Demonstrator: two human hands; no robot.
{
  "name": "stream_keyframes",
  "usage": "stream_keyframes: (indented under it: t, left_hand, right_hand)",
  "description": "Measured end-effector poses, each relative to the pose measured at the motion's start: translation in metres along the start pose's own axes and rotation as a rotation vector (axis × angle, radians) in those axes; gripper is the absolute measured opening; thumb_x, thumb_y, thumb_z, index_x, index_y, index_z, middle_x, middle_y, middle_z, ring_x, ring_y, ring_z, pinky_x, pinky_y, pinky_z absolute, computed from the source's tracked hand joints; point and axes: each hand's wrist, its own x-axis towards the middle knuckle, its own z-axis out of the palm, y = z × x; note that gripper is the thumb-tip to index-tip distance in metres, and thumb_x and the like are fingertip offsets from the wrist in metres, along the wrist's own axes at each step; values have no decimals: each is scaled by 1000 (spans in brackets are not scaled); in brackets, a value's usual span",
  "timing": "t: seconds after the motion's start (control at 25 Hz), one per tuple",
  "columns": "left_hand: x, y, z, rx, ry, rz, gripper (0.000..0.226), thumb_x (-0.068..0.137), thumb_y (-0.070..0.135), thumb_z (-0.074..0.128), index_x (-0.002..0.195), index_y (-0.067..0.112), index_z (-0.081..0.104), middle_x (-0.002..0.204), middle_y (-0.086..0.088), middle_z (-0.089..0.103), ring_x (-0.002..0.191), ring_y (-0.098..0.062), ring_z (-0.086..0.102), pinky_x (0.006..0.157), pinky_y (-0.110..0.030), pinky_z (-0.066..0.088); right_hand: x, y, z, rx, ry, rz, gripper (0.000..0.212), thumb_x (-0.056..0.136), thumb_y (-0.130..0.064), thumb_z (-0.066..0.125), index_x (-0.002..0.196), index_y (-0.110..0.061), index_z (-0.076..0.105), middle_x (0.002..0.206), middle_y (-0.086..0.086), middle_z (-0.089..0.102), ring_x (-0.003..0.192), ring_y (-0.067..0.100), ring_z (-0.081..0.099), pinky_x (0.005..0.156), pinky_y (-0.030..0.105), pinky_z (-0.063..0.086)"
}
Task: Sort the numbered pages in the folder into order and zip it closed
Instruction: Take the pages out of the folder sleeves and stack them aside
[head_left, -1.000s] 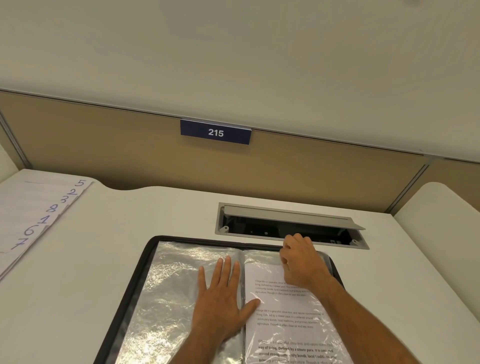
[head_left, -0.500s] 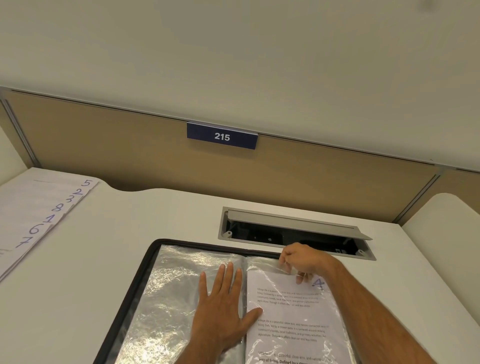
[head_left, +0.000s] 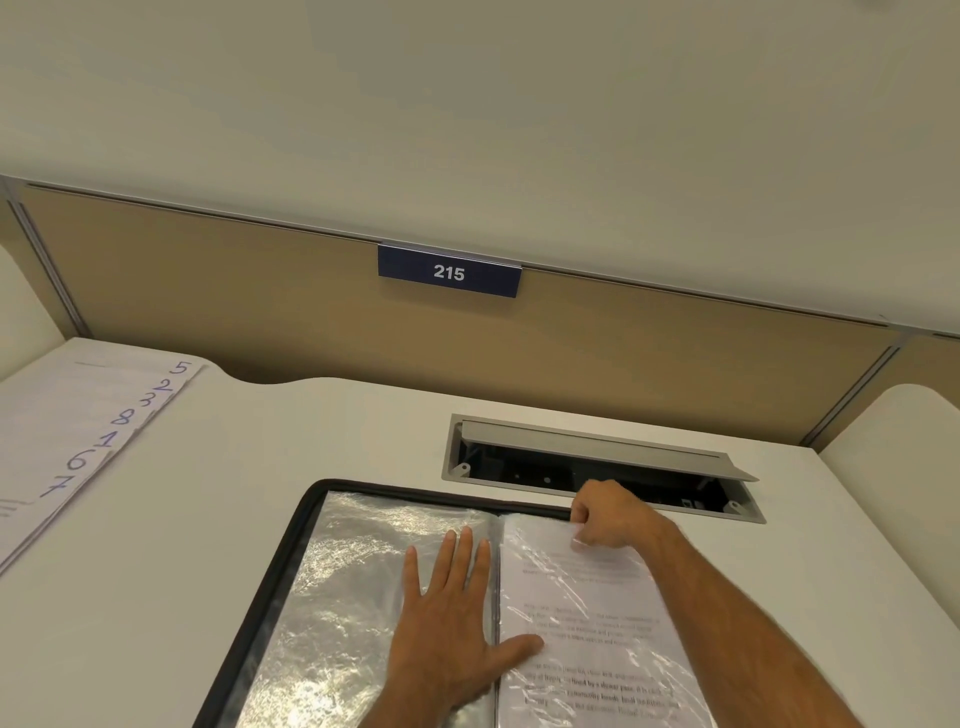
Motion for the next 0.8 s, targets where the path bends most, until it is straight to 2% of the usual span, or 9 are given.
stream_keyframes:
  t: [0.12,0.28,0.4,0.56,0.68,0.8]
  left_hand:
    - [-1,0,0,-10,-19,1,121,65,102,34,140,9,57,149,-12,50,135,-32,49,103,-65,23]
    - [-2,1,-2,-18,-23,3,124,63,103,33,140,8,56,149,-12,49,135,-32,49,102,-65,23]
    - [-2,2,-3,-22,-23,3,125,62,103,33,140,8,56,149,-12,49,135,-33,49,103,-65,23]
    - [-2,1,-2,-17,-22,10,125,62,104,33,140,8,56,149,-12,49,134,-33,49,103,-65,23]
    - [0,2,-1,-7,-50,5,125,60,104,33,137,9,59,146,-12,52,132,-34,52,102,-65,23]
    - [1,2,-5,-44,-137,-35,126,58,105,33,135,9,62,144,-12,55,129,-33,55,102,-64,23]
  right_hand:
    - [5,-2,-7,-83,253,-5,17,92,-19,61,80,-31,55,88,-7,60,85,14,52,100,41,40]
    - [15,-1,-17,-171,437,-48,17,99,-20,50,100,-27,66,96,-6,65,94,16,58,96,39,39]
    - [23,1,-30,-212,608,-78,22,95,-11,55,105,-26,69,102,-5,70,98,20,62,87,36,41]
    - [27,3,-59,-147,896,-179,25,83,1,64,92,-20,73,83,-1,71,79,24,63,81,39,42]
    - [23,11,-80,-156,1087,-265,21,77,-1,75,87,-19,72,76,-2,69,71,21,61,81,40,45]
    - [6,13,-98,-131,1226,-360,19,80,-4,75,94,-16,74,84,-1,73,78,22,66,85,42,44]
